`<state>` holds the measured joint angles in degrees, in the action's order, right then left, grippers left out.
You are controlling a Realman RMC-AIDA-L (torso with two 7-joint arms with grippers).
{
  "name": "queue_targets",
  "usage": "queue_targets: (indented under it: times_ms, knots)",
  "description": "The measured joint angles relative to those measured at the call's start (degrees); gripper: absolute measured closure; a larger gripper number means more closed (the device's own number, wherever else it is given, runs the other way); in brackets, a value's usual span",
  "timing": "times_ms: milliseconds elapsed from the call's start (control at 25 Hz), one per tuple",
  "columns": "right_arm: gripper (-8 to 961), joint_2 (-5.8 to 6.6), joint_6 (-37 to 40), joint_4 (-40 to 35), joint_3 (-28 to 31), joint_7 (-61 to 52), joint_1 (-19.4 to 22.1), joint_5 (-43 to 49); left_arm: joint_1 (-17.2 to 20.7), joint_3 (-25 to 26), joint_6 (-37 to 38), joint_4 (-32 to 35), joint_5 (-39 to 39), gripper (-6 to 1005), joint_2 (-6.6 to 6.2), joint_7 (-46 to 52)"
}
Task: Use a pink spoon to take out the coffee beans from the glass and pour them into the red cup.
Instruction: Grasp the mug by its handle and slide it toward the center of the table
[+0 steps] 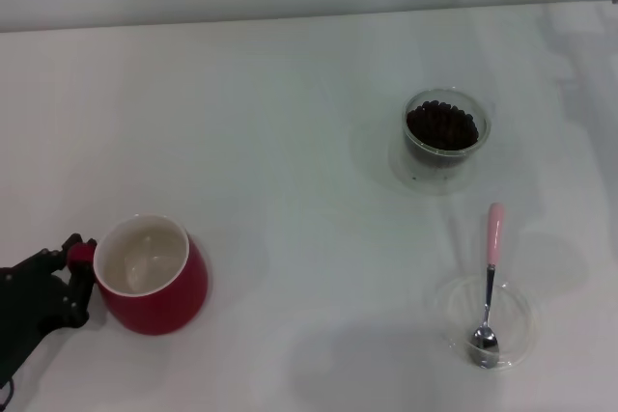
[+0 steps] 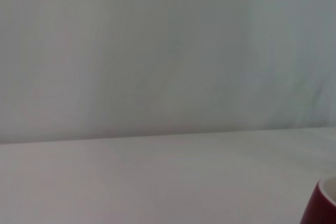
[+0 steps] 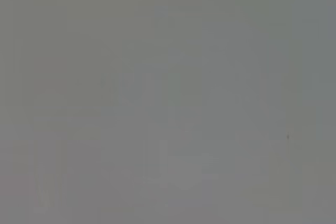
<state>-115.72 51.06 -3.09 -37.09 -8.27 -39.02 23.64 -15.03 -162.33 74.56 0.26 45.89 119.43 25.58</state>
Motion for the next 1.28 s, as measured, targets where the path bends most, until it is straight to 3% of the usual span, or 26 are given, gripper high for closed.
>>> queue_targets:
  times_ms: [280,800,1280]
  knots:
    - [81,-0.03,0.0,0.4,0.0,-0.1,0.1,0.0,0.4,-0.1,-1.2,2.0,0.0,872,0.03,-2.3]
    - [81,-0.12,0.0,0.5,0.0,-0.1,-0.2,0.0,0.0,0.1,-2.0,8.0,1.5,872,0.10,-10.1]
    - [82,-0.20,0.4,0.2,-0.7,-0.2,-0.5,0.0,-4.4,-0.2,-7.1,11.9,2.7,872,0.24,-13.0]
